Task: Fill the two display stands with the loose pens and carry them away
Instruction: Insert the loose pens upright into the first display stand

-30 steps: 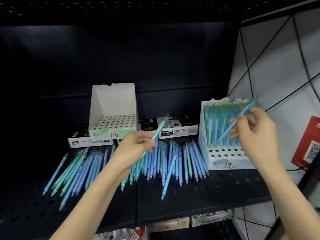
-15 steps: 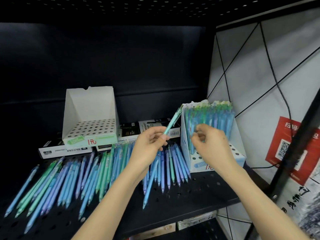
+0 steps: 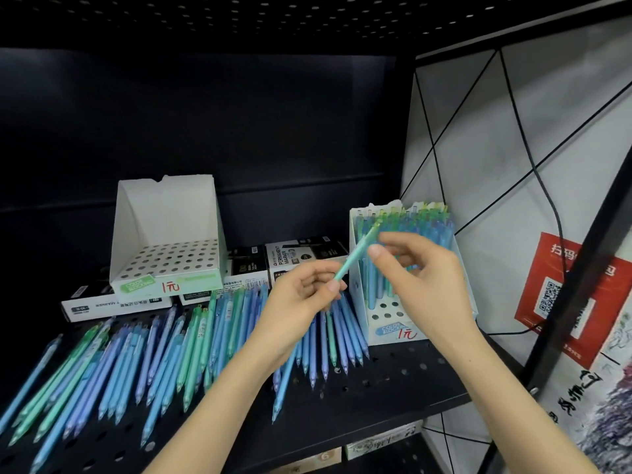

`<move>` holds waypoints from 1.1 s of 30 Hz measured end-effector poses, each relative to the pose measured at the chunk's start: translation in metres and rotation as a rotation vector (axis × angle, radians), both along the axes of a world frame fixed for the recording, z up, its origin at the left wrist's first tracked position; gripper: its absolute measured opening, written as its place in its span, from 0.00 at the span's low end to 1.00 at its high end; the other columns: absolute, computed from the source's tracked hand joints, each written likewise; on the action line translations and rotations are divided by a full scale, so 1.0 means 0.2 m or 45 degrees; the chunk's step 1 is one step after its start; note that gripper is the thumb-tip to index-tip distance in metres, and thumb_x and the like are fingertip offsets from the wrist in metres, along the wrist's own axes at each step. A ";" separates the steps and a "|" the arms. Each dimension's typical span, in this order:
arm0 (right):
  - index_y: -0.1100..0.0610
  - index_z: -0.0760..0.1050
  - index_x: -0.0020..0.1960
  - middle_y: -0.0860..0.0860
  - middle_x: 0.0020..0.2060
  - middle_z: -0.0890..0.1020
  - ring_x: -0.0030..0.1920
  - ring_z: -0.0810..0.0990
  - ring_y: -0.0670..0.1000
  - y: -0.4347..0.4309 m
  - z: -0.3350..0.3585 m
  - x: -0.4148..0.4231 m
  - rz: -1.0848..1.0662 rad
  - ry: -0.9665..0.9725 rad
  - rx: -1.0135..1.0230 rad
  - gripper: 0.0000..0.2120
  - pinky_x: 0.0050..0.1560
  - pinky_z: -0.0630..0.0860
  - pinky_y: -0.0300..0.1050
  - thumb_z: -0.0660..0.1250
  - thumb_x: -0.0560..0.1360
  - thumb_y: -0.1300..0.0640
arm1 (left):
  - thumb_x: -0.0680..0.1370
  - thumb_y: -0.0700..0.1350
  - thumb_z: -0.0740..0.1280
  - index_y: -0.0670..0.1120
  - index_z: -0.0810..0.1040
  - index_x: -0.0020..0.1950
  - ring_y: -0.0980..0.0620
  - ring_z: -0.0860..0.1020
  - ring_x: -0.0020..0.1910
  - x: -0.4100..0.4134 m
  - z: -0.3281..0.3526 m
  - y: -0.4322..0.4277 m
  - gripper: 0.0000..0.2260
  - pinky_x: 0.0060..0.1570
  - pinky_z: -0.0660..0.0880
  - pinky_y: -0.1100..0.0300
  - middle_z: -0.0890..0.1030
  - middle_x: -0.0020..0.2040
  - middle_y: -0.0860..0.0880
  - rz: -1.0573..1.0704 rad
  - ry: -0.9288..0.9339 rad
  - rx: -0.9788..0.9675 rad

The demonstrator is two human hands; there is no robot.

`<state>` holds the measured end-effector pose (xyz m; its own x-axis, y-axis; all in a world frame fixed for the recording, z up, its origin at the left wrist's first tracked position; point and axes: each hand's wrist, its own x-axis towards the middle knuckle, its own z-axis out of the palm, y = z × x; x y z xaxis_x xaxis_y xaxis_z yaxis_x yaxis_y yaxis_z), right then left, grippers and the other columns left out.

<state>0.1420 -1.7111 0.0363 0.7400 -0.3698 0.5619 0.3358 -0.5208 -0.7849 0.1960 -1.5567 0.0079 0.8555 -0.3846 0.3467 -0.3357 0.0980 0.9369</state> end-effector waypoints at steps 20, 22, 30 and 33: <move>0.61 0.75 0.56 0.49 0.39 0.77 0.39 0.78 0.52 -0.43 -0.02 0.03 -0.566 -0.226 -0.205 0.10 0.41 0.75 0.47 0.59 0.79 0.57 | 0.77 0.50 0.66 0.53 0.55 0.76 0.53 0.60 0.72 0.07 -0.06 -0.20 0.31 0.69 0.63 0.51 0.61 0.74 0.54 0.254 -0.391 0.767; 0.60 0.74 0.56 0.49 0.40 0.77 0.41 0.79 0.54 -0.44 -0.02 0.04 -0.549 -0.204 -0.160 0.10 0.43 0.78 0.51 0.59 0.79 0.57 | 0.76 0.49 0.67 0.53 0.54 0.76 0.53 0.59 0.73 0.07 -0.06 -0.20 0.32 0.70 0.63 0.51 0.60 0.74 0.54 0.244 -0.380 0.762; 0.62 0.78 0.49 0.50 0.36 0.78 0.34 0.75 0.46 -0.44 -0.03 0.07 -0.575 -0.013 -0.335 0.10 0.35 0.68 0.38 0.62 0.78 0.56 | 0.76 0.48 0.68 0.54 0.55 0.76 0.53 0.61 0.72 0.09 -0.08 -0.20 0.33 0.68 0.64 0.50 0.62 0.74 0.55 0.240 -0.381 0.747; 0.62 0.79 0.49 0.50 0.34 0.78 0.35 0.76 0.51 -0.44 -0.02 0.09 -0.614 0.035 -0.384 0.12 0.36 0.67 0.41 0.62 0.78 0.55 | 0.75 0.48 0.68 0.54 0.55 0.76 0.53 0.61 0.72 0.10 -0.08 -0.20 0.33 0.68 0.65 0.50 0.62 0.74 0.55 0.247 -0.383 0.750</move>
<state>0.1595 -1.7998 0.0325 0.5431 -0.4955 0.6779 -0.0138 -0.8125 -0.5828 0.2157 -1.5965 -0.0076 0.8271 -0.4315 0.3601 -0.5496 -0.4872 0.6786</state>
